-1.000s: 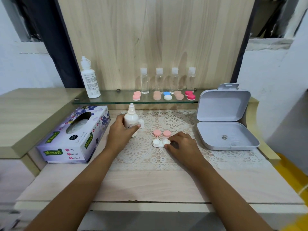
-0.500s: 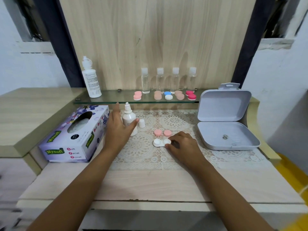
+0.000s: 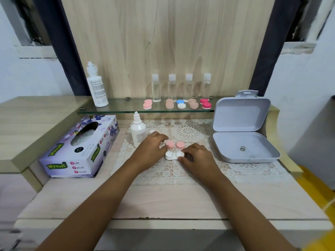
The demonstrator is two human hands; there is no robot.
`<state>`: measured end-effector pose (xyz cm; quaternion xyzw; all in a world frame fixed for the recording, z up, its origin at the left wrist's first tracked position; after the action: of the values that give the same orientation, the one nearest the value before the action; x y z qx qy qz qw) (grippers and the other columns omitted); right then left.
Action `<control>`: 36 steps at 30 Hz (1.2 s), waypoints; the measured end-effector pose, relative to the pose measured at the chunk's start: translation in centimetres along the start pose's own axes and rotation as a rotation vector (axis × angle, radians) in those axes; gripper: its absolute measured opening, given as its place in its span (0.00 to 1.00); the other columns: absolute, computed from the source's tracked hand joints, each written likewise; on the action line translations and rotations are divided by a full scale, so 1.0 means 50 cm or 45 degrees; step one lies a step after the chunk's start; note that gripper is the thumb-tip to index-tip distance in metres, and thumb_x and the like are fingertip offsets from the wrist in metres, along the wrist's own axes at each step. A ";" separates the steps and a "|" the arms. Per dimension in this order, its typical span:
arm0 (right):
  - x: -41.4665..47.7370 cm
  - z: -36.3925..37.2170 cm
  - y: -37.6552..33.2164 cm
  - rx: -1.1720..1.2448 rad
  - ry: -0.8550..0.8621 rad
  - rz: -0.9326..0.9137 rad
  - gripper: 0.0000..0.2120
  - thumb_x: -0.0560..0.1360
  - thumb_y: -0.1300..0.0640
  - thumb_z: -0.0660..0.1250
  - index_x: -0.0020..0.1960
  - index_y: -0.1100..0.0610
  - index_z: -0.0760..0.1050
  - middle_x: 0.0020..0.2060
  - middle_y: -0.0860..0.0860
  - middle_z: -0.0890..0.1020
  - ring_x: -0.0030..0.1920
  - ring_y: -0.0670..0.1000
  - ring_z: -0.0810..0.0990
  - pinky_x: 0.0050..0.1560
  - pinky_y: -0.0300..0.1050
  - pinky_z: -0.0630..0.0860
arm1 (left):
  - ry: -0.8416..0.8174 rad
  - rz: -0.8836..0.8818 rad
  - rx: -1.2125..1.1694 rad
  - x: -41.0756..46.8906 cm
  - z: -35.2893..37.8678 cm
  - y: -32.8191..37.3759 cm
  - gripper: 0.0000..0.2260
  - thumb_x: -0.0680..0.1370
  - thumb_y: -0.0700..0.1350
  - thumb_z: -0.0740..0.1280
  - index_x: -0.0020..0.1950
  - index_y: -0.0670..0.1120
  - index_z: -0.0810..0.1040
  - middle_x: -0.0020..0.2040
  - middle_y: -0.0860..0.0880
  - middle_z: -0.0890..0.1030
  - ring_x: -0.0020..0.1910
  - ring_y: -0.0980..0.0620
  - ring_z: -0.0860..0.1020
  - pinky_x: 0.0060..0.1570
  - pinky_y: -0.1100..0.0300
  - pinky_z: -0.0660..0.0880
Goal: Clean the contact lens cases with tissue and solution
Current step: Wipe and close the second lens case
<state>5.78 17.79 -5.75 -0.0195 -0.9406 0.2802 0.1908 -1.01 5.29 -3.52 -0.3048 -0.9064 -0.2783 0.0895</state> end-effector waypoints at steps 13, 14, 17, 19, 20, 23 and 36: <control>0.000 0.000 0.001 -0.008 0.002 0.006 0.10 0.73 0.51 0.65 0.52 0.52 0.79 0.48 0.49 0.78 0.53 0.51 0.72 0.56 0.50 0.69 | -0.448 -0.203 0.134 0.077 0.055 -0.006 0.21 0.75 0.49 0.69 0.66 0.45 0.73 0.64 0.47 0.75 0.61 0.50 0.73 0.51 0.64 0.66; 0.000 0.000 0.001 -0.005 -0.002 0.007 0.11 0.73 0.51 0.65 0.52 0.52 0.79 0.48 0.49 0.78 0.53 0.51 0.72 0.56 0.50 0.69 | -0.437 -0.197 0.138 0.079 0.055 -0.005 0.19 0.75 0.49 0.69 0.65 0.45 0.75 0.63 0.47 0.76 0.60 0.50 0.74 0.51 0.64 0.67; -0.001 0.000 0.001 -0.009 -0.009 0.003 0.11 0.73 0.50 0.65 0.52 0.52 0.79 0.48 0.48 0.77 0.53 0.51 0.72 0.56 0.49 0.69 | -0.394 -0.199 0.097 0.077 0.052 -0.011 0.16 0.75 0.47 0.68 0.62 0.45 0.77 0.61 0.48 0.78 0.56 0.51 0.75 0.50 0.63 0.68; -0.001 0.000 0.001 -0.010 -0.011 0.000 0.10 0.74 0.50 0.65 0.52 0.52 0.79 0.48 0.48 0.77 0.53 0.50 0.72 0.56 0.49 0.69 | -0.362 -0.214 0.018 0.072 0.047 -0.016 0.15 0.75 0.46 0.68 0.61 0.45 0.77 0.59 0.48 0.78 0.52 0.53 0.74 0.48 0.63 0.68; -0.001 0.000 0.001 -0.008 -0.013 0.000 0.10 0.74 0.50 0.65 0.52 0.52 0.79 0.48 0.48 0.77 0.53 0.50 0.72 0.56 0.49 0.68 | -0.346 -0.218 -0.033 0.068 0.042 -0.016 0.15 0.75 0.46 0.68 0.61 0.46 0.77 0.59 0.49 0.78 0.51 0.54 0.74 0.48 0.63 0.68; -0.001 0.001 0.001 -0.020 -0.015 0.001 0.11 0.74 0.50 0.64 0.53 0.52 0.79 0.49 0.48 0.77 0.53 0.50 0.72 0.56 0.49 0.68 | -0.293 -0.181 -0.159 0.050 0.026 -0.005 0.15 0.75 0.45 0.67 0.61 0.47 0.76 0.56 0.51 0.77 0.49 0.56 0.74 0.45 0.66 0.67; -0.001 0.000 -0.002 -0.014 -0.014 -0.006 0.10 0.74 0.50 0.65 0.52 0.53 0.79 0.48 0.49 0.77 0.52 0.51 0.72 0.54 0.49 0.69 | -0.284 0.032 -0.075 -0.025 0.021 0.026 0.12 0.75 0.46 0.67 0.58 0.48 0.78 0.54 0.51 0.75 0.50 0.55 0.73 0.51 0.63 0.70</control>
<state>5.83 17.70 -5.70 -0.0167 -0.9433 0.2745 0.1862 0.81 6.09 -4.21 -0.3479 -0.8983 -0.2678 -0.0175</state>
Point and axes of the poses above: each hand's wrist, its own x-axis towards the middle knuckle, its own z-axis out of the palm, y = z × x, the point moved 9 cm from there along x, towards the middle knuckle
